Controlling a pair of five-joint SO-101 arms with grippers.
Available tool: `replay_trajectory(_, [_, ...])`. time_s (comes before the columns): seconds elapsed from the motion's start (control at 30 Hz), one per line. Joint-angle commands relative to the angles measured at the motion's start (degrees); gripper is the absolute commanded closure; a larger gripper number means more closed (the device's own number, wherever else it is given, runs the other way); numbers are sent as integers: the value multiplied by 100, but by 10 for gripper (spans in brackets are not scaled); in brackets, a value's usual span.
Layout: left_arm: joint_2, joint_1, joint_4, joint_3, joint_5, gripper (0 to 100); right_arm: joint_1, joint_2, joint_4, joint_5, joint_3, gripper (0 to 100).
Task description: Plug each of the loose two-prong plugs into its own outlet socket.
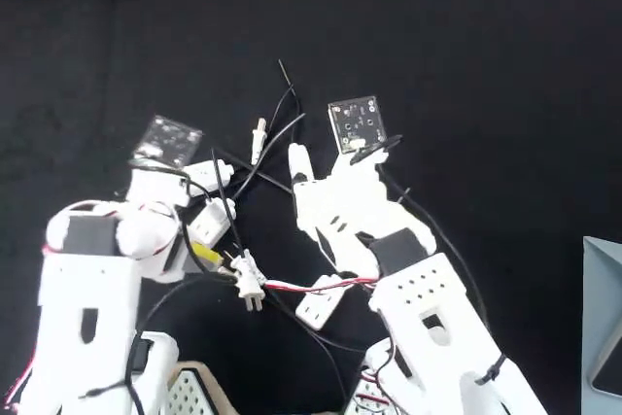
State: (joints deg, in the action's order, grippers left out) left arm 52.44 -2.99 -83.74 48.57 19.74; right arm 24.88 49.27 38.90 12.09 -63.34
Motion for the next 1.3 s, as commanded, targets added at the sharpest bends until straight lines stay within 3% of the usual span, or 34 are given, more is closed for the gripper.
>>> replay_trajectory(0.0, [-589,92,1160,629,0,647,-88,-4,9,62,57,748])
replay_trajectory(0.47, [-3033,136,2426,-145,-273,648,-97,4,9,62,-31,748])
replay_trajectory(0.7, [-4044,215,2822,-629,-255,773,-97,4,9,62,-31,748])
replay_trajectory(1.1, [-4545,734,2804,-884,-273,909,-97,-4,9,62,-40,748])
replay_trajectory(1.27, [-3938,602,2268,-1147,-237,962,-97,-4,18,62,-48,748])
